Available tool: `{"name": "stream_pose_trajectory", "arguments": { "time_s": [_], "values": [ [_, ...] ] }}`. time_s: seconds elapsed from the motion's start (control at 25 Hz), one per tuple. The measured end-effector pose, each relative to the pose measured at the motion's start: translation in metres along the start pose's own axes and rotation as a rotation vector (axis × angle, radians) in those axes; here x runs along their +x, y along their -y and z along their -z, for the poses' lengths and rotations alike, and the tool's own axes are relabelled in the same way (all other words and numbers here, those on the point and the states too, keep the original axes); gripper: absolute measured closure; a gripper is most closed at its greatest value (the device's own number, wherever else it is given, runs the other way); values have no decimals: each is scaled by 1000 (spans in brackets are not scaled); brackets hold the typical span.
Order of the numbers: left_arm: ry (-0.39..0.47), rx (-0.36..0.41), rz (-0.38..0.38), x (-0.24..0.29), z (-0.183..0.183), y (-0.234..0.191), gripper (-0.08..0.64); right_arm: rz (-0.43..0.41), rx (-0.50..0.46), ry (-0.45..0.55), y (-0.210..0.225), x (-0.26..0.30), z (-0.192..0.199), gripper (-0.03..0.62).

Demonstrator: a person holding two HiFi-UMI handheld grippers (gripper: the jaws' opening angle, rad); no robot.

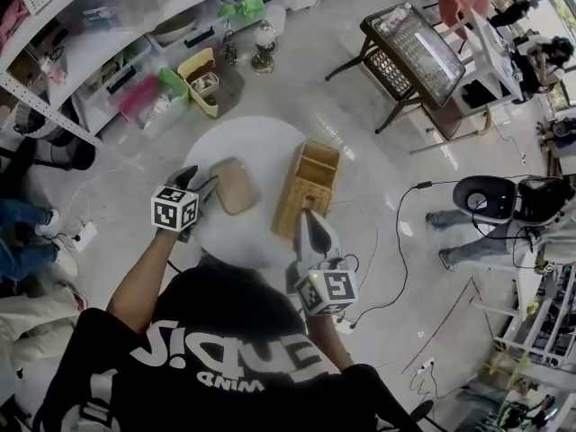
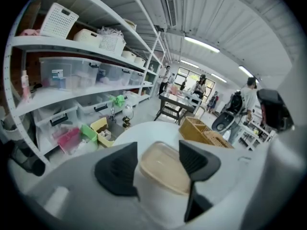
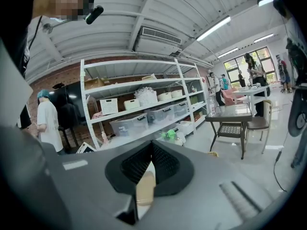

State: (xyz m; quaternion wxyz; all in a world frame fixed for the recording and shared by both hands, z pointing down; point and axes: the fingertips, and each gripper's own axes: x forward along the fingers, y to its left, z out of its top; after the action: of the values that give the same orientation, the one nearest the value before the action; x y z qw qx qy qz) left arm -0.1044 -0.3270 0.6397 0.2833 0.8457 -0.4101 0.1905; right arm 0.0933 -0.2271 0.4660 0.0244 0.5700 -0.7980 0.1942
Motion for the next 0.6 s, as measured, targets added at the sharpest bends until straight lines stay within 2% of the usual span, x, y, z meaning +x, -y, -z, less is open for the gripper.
{"name": "stream_pose_trajectory", "arguments": {
  "time_s": [0.32,0.6],
  "values": [
    [-118,-36,-3,39,33,-20,291,27,9,-19,10,6,9,592],
    [-167,-86,11,60,47,-27,276,61,20,-24,20,6,14,592]
  ]
}}
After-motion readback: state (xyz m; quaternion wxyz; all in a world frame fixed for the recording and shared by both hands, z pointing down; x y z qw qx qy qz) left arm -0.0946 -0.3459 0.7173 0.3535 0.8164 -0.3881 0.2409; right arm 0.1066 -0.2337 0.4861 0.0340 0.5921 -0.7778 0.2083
